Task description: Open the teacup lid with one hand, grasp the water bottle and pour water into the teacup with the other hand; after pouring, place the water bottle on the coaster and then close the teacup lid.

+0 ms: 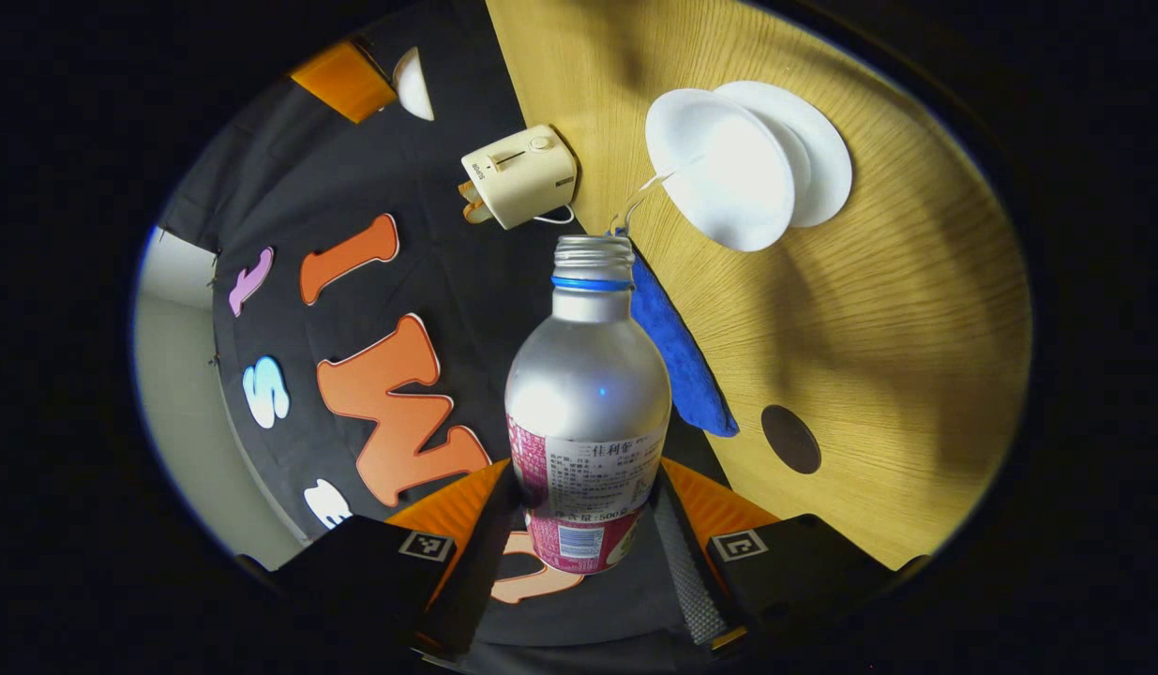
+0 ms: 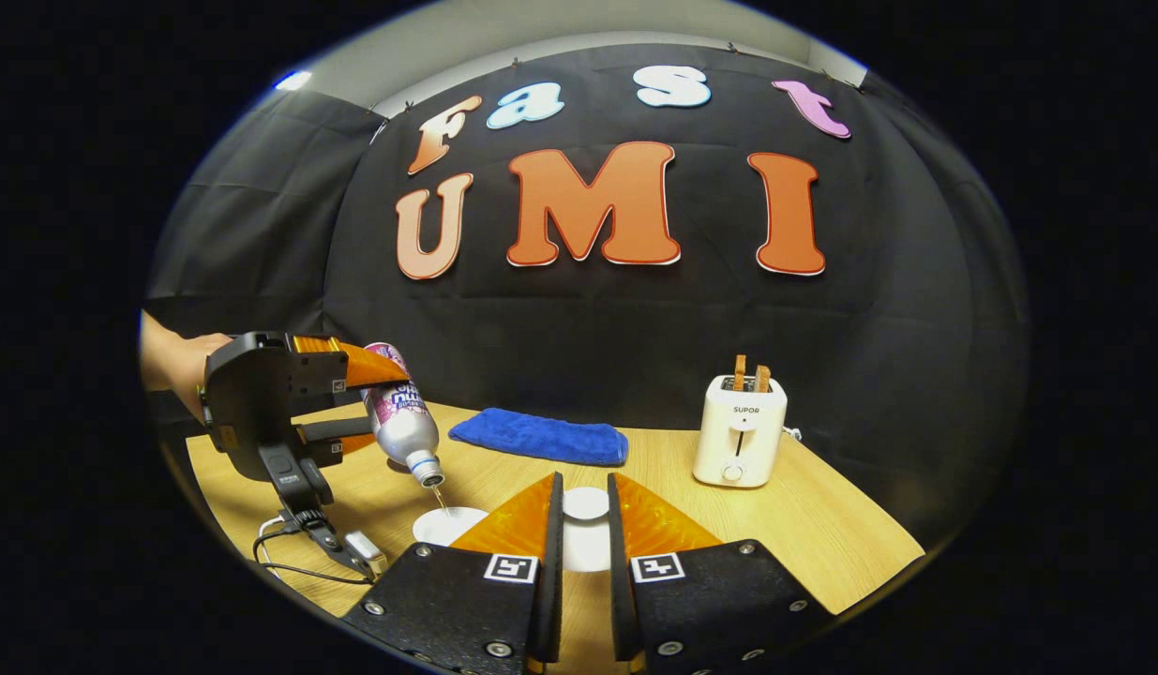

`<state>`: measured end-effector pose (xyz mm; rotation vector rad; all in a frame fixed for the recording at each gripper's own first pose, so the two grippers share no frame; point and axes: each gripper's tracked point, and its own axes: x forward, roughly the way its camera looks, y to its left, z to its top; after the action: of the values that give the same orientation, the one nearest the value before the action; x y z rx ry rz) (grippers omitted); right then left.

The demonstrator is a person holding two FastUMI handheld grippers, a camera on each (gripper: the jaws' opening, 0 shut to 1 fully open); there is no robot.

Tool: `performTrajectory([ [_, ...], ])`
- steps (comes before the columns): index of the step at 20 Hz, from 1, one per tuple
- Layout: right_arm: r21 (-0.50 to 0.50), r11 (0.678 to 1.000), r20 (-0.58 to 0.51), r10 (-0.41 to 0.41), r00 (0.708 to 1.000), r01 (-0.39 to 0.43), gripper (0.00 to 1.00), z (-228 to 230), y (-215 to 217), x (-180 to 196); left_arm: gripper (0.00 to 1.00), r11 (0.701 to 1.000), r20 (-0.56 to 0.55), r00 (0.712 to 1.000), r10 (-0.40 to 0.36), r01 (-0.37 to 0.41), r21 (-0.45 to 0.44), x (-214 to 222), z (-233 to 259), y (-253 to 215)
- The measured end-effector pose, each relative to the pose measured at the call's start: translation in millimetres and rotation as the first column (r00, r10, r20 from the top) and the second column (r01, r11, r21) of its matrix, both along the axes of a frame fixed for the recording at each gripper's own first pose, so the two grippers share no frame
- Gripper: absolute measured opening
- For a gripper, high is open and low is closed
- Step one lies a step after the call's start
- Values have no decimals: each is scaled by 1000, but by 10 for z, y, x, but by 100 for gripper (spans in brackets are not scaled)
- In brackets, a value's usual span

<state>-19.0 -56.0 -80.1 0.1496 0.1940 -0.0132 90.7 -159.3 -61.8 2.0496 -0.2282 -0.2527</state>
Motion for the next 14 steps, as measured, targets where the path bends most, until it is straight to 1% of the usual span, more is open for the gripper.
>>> performTrajectory([
  [1, -1, 1000, 0, -1, 1000, 1, 22, 4, 1, 2, 87, 1000, -12, 1000, -9, 9, -1, -14, 2, -11],
  [2, 0, 1000, -2, 2, 1000, -2, 22, 1, 9, 3, 85, 1000, -10, 1000, -11, 11, 0, -10, 14, -20],
  [3, 0, 1000, -4, 1, 1000, -1, 22, 0, 1, 2, 84, 1000, 1, 1000, -21, 21, 10, 14, 63, -61],
  [5, -8, 1000, -3, -3, 1000, 3, 22, 5, -9, 3, 85, 999, 14, 1000, -28, 28, 25, 36, 109, -90],
  [6, -11, 1000, -4, -4, 1000, 4, 22, 5, -2, -1, 88, 999, 18, 999, -31, 30, 31, 40, 109, -84],
  [7, -11, 1000, -4, -5, 1000, 5, 22, 3, -1, -1, 82, 999, 23, 999, -30, 29, 35, 28, 118, -85],
  [8, -10, 1000, -4, -4, 1000, 4, 22, 1, -1, -1, 85, 999, 26, 999, -31, 30, 41, 32, 126, -93],
  [13, -12, 1000, -5, -2, 1000, 2, 22, 1, 6, 0, 85, 996, 49, 998, -33, 28, 86, 64, 198, -99],
  [14, -14, 1000, -4, -1, 1000, 1, 22, 6, 7, 2, 82, 995, 51, 998, -32, 27, 91, 69, 200, -100],
])
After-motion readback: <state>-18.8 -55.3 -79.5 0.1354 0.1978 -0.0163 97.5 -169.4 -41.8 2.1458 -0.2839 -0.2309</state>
